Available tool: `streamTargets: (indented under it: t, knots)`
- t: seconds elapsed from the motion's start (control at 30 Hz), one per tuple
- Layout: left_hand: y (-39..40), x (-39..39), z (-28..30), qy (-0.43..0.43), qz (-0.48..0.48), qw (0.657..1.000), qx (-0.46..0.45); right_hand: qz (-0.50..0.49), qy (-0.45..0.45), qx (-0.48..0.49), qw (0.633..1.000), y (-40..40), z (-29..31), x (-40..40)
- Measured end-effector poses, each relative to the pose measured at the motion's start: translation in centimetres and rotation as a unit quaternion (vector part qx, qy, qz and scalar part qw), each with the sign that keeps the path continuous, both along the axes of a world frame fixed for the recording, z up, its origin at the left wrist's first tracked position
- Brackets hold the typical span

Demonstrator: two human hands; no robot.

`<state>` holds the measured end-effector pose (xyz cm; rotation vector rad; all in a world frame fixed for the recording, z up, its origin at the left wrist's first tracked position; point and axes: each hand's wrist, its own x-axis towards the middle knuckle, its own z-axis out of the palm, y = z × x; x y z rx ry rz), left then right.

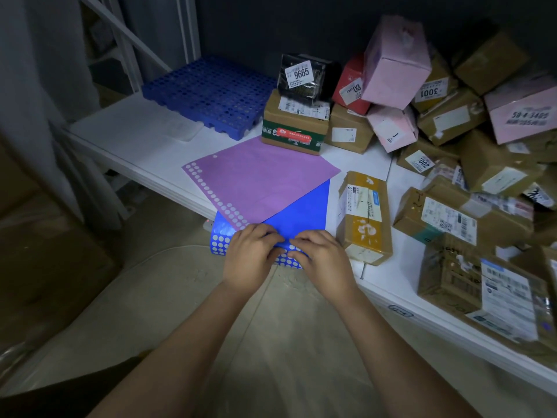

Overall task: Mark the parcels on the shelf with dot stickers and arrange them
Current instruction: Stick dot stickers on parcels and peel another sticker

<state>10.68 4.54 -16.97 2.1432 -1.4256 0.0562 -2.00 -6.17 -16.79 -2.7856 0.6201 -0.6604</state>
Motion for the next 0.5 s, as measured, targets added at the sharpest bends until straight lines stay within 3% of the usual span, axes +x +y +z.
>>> streamTargets:
  t: [0.5]
  knots:
    - [0.14, 0.59, 0.1, -0.072, -0.048, 0.996, -0.006, 0.0, -0.033, -0.001, 0.999, -0.1, -0.13, 0.08]
